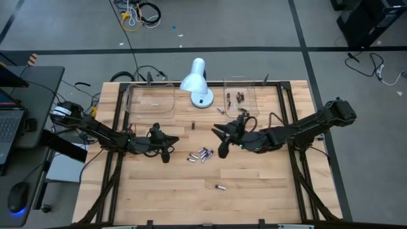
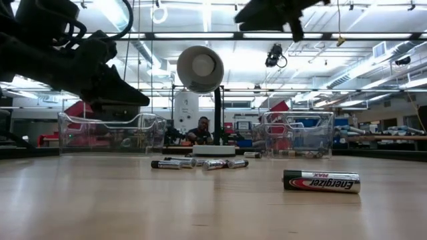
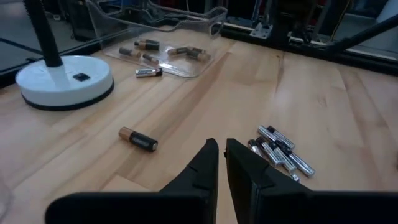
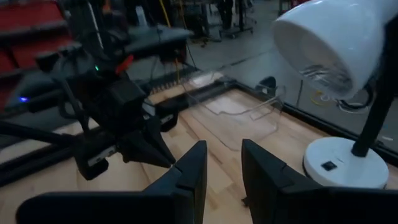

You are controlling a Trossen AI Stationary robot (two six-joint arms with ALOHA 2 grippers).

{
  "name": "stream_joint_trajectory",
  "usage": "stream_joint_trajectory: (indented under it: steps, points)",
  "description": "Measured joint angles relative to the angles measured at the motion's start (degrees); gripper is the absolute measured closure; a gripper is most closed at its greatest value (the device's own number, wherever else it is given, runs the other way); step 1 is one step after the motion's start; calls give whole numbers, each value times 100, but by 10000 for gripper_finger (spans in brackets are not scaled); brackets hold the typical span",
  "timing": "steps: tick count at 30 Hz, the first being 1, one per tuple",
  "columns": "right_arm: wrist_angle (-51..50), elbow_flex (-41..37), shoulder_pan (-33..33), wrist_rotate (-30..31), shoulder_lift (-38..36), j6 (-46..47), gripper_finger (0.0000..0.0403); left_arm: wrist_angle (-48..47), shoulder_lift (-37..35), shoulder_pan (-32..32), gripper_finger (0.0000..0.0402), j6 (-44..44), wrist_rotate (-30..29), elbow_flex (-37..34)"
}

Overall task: Sort batteries
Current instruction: Put the black battery in the transparent bin

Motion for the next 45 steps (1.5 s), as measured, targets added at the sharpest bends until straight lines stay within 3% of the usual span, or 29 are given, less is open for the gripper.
stream_joint_trajectory:
  steps: [11,20,30,39,45]
  points:
    - [-2675,2161,-242,21,1552,1498,318,293,-80,-370,369,367,-85,0]
    - [-4388,3313,-904,-782,2537,2568,331,247,-1251,-720,369,1231,-471,-4]
    - [-4700,3544,-1371,-1485,3240,2571,352,203,-2699,-1055,369,2349,-711,-4]
    - [-5209,3542,-1403,-857,3946,1382,362,-432,-2894,-1077,369,2364,-870,-4]
    - [-5187,3542,-1332,-673,4238,1240,363,-847,-2894,-1077,369,2222,-1020,-4]
